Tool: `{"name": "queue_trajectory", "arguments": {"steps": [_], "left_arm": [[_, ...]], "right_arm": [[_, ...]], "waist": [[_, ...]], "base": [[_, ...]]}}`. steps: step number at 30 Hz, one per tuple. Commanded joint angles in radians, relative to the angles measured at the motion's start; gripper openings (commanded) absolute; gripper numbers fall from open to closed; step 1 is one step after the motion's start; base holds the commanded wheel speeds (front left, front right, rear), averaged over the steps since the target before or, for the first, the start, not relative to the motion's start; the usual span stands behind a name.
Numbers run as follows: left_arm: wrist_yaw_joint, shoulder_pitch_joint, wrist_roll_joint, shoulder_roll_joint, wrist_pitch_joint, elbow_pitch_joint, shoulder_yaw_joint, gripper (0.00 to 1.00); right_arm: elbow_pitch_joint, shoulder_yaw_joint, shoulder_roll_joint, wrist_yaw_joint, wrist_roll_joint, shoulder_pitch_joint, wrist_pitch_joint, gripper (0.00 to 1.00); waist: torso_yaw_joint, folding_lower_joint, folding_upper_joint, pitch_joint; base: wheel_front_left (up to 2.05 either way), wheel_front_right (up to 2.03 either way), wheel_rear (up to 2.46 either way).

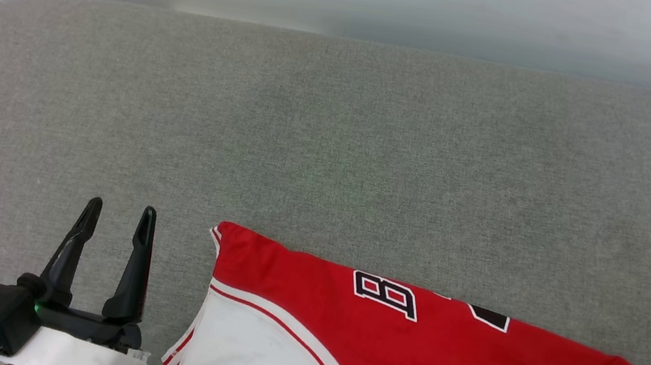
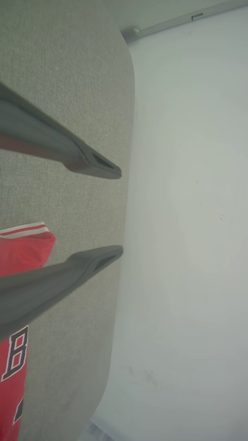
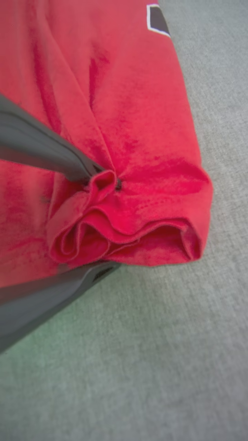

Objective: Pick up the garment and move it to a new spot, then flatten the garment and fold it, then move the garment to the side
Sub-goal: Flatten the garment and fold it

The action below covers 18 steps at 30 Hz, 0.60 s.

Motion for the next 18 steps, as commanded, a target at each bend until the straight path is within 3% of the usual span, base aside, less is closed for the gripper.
{"name": "queue_trajectory", "arguments": {"steps": [1, 9, 18], "left_arm": [[-0.001, -0.007, -0.001, 0.006, -0.007, 0.004, -0.002, 1.00], [-0.001, 0.013, -0.007, 0.015, -0.007, 0.007, 0.008, 1.00], [-0.001, 0.011, -0.013, 0.025, -0.006, 0.003, 0.000, 1.00]], "right_arm": [[0.070, 0.091, 0.077, 0.016, 0.024, 0.027, 0.029, 0.00], [0.052, 0.033, -0.001, 0.008, -0.016, 0.007, -0.049, 0.00], [0.038, -0.104, -0.101, 0.008, -0.067, -0.055, -0.093, 0.00]], "waist": [[-0.002, 0.0001, 0.0000, -0.007], [-0.022, 0.0001, 0.0000, -0.044], [-0.042, 0.0001, 0.0000, -0.055]], "base": [[0.00, 0.00, 0.00], [0.00, 0.00, 0.00], [0.00, 0.00, 0.00]]}}
